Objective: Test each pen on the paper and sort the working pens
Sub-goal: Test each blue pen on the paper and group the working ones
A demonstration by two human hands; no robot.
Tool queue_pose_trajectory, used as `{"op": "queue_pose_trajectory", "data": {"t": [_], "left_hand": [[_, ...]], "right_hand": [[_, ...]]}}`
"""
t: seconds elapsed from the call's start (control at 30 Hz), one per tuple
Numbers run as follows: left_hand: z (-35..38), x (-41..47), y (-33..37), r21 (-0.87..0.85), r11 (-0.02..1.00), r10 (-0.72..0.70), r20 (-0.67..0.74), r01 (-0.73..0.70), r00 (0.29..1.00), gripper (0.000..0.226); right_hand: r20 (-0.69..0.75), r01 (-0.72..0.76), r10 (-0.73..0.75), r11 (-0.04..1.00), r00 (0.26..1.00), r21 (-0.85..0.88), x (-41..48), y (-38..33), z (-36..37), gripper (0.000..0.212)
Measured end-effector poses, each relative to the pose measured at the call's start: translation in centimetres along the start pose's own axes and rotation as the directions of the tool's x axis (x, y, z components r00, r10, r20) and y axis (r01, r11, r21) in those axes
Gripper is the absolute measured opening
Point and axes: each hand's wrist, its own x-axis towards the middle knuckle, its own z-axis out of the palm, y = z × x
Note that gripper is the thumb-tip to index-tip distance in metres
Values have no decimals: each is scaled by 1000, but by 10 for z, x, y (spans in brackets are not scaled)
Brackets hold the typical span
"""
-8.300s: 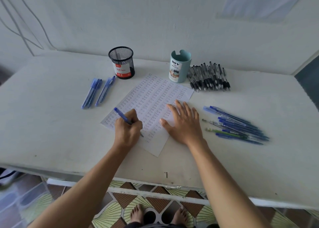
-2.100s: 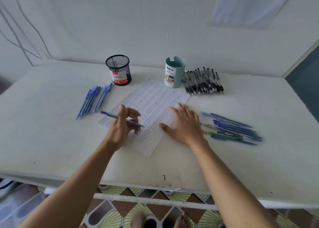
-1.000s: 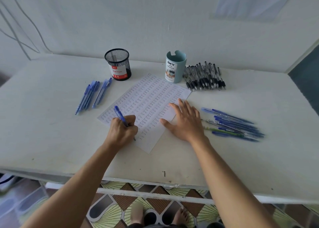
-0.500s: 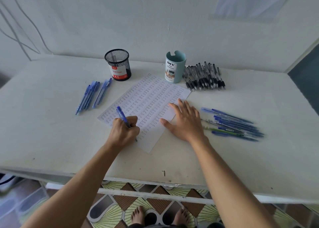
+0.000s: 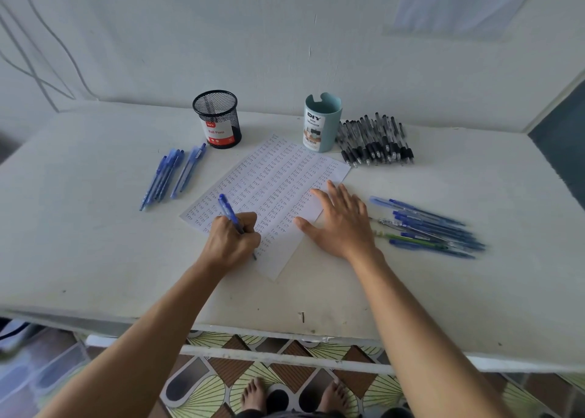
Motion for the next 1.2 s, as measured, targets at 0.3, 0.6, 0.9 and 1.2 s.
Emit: {"op": "queue_pose_trajectory", "data": {"t": [0.3, 0.6, 0.9, 1.2], "left_hand": [[-14, 10, 2, -316, 936, -152, 33, 155, 988, 19], [-21, 21, 15, -458, 817, -308, 165, 350, 937, 34], [-18, 25, 21, -359, 851, -331, 199, 383, 922, 43], [-26, 29, 17, -457, 775, -370, 233, 437, 899, 34]], "right_hand": [[-2, -12, 11, 1000, 1000, -24, 0, -2, 0, 99], [-21, -1, 0, 999, 1000, -42, -2, -3, 0, 101], [-3, -15, 15, 1000, 1000, -14, 0, -2, -2, 100], [27, -88, 87, 996, 996, 9, 4, -15, 0, 85]]}}
